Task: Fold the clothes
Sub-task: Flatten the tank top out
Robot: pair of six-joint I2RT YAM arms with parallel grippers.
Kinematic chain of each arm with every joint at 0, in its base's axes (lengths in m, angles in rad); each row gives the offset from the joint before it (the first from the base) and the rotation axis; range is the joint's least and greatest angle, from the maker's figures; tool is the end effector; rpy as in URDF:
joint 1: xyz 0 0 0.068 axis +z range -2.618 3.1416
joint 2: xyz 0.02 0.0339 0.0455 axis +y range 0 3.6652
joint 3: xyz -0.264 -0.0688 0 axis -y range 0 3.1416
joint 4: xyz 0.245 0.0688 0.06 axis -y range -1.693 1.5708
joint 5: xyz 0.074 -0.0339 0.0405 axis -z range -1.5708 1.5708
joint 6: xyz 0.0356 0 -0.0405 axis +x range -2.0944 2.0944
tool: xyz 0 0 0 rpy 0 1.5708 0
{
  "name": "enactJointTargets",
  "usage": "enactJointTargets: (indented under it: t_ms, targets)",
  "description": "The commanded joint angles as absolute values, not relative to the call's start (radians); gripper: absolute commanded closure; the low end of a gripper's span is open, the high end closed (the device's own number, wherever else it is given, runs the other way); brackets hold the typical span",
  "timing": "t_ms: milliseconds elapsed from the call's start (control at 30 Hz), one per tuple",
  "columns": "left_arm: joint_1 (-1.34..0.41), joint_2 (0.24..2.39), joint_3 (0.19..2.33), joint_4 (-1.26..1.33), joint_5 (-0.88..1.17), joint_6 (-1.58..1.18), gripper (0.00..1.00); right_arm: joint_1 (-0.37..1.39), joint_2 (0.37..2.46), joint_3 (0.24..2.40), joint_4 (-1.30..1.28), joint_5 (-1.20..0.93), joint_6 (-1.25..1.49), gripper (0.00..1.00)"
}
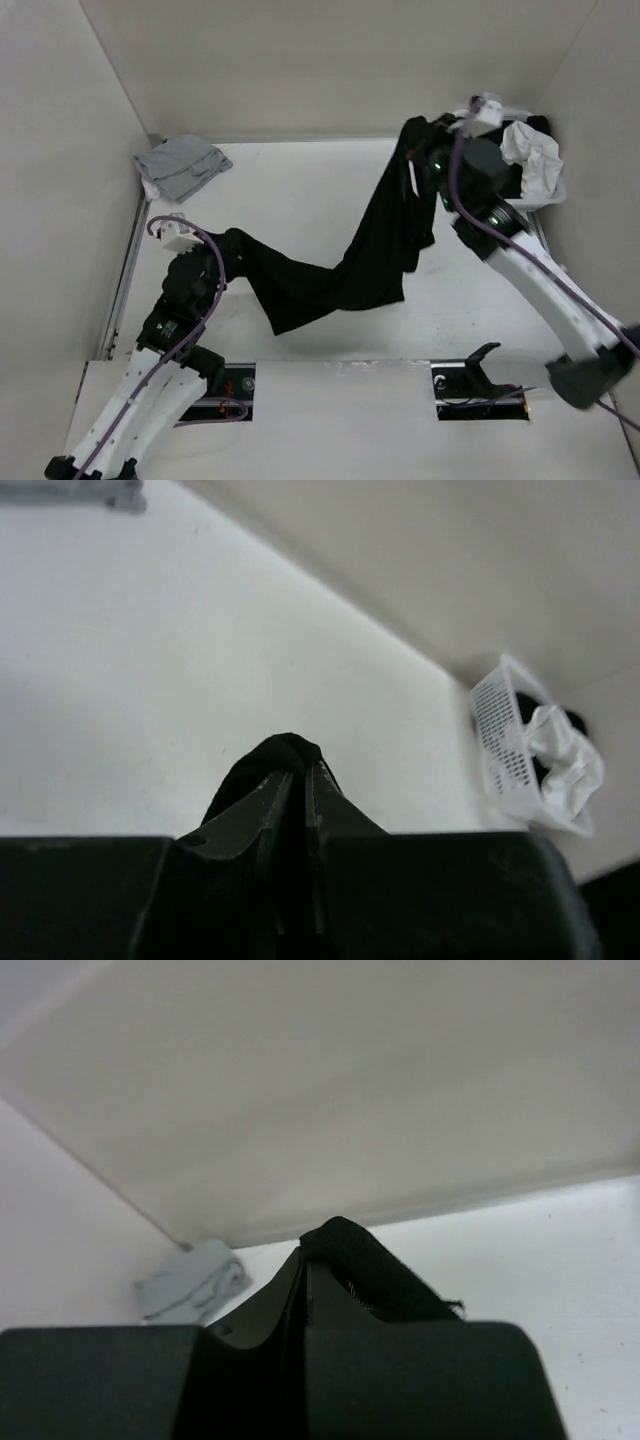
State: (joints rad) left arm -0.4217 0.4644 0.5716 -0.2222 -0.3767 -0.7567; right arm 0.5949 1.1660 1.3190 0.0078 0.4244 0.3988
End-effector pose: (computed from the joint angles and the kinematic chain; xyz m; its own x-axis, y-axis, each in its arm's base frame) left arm 0.1217 -0.0403 0.3053 -0.1085 -0.6510 -0.7513 -0.0376 0.7579 -0.6513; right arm 0.2187 0.1303 0.4698 0.0546 0.4642 -0.8840 -0.2119 0.8706 0.4441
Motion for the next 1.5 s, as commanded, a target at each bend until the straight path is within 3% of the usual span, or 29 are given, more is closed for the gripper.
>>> enactJointTargets:
  t_ms: [0, 33, 100, 133, 233, 267, 333, 433, 467, 567, 633, 700, 900, 1033, 1133, 1300, 1467]
  targets:
    - [-0.401, 0.558, 0.561, -0.112, -0.244, -0.877, 0.93, 0.415, 1.620, 1.614, 0.028, 0.129, 0.569, 0.92]
    - [-0.394, 0.590, 0.554, -0.097, -0.227, -0.899, 0.92, 0.403, 1.705, 1.706, 0.003, 0.127, 0.581, 0.85]
    - [-0.375, 0.641, 0.523, -0.069, -0.218, -0.925, 0.86, 0.375, 1.885, 1.939, -0.114, 0.114, 0.595, 0.55]
    - [-0.339, 0.673, 0.479, -0.031, -0.236, -0.940, 0.77, 0.380, 1.937, 2.022, -0.211, 0.110, 0.583, 0.40]
    - [-0.191, 0.693, 0.396, 0.073, -0.238, -0.991, 0.57, 0.444, 1.849, 1.810, -0.166, 0.130, 0.542, 0.37]
    - [-0.138, 0.696, 0.368, 0.124, -0.230, -1.002, 0.50, 0.477, 1.791, 1.672, -0.114, 0.139, 0.540, 0.38]
    - [-0.076, 0.699, 0.370, 0.132, -0.207, -0.997, 0.48, 0.547, 1.685, 1.420, -0.033, 0.140, 0.546, 0.55]
    - [-0.077, 0.689, 0.380, 0.094, -0.170, -0.922, 0.61, 0.658, 1.577, 1.130, 0.035, 0.129, 0.609, 0.94]
    - [-0.102, 0.684, 0.377, 0.077, -0.170, -0.893, 0.65, 0.689, 1.568, 1.083, 0.038, 0.114, 0.623, 0.96]
    - [-0.243, 0.683, 0.344, 0.005, -0.239, -0.800, 0.79, 0.795, 1.565, 0.939, 0.066, 0.090, 0.698, 0.87]
    - [-0.335, 0.704, 0.325, -0.027, -0.294, -0.763, 0.82, 0.863, 1.572, 0.865, 0.107, 0.094, 0.754, 0.69]
    - [-0.413, 0.738, 0.321, -0.052, -0.351, -0.741, 0.82, 0.907, 1.577, 0.836, 0.132, 0.095, 0.787, 0.56]
    - [-0.574, 0.851, 0.319, -0.083, -0.523, -0.723, 0.71, 1.013, 1.664, 0.865, 0.141, 0.109, 0.847, 0.48]
    - [-0.628, 0.882, 0.330, -0.081, -0.577, -0.729, 0.69, 1.059, 1.742, 0.925, 0.118, 0.123, 0.880, 0.49]
    - [-0.636, 0.864, 0.330, -0.071, -0.572, -0.735, 0.68, 1.067, 1.790, 0.959, 0.078, 0.155, 0.899, 0.57]
    - [-0.653, 0.857, 0.345, -0.086, -0.569, -0.693, 0.68, 1.056, 1.818, 0.942, 0.055, 0.195, 0.930, 0.90]
    - [-0.754, 0.951, 0.391, -0.083, -0.554, -0.673, 0.68, 0.999, 1.617, 0.772, 0.020, 0.275, 0.934, 0.94]
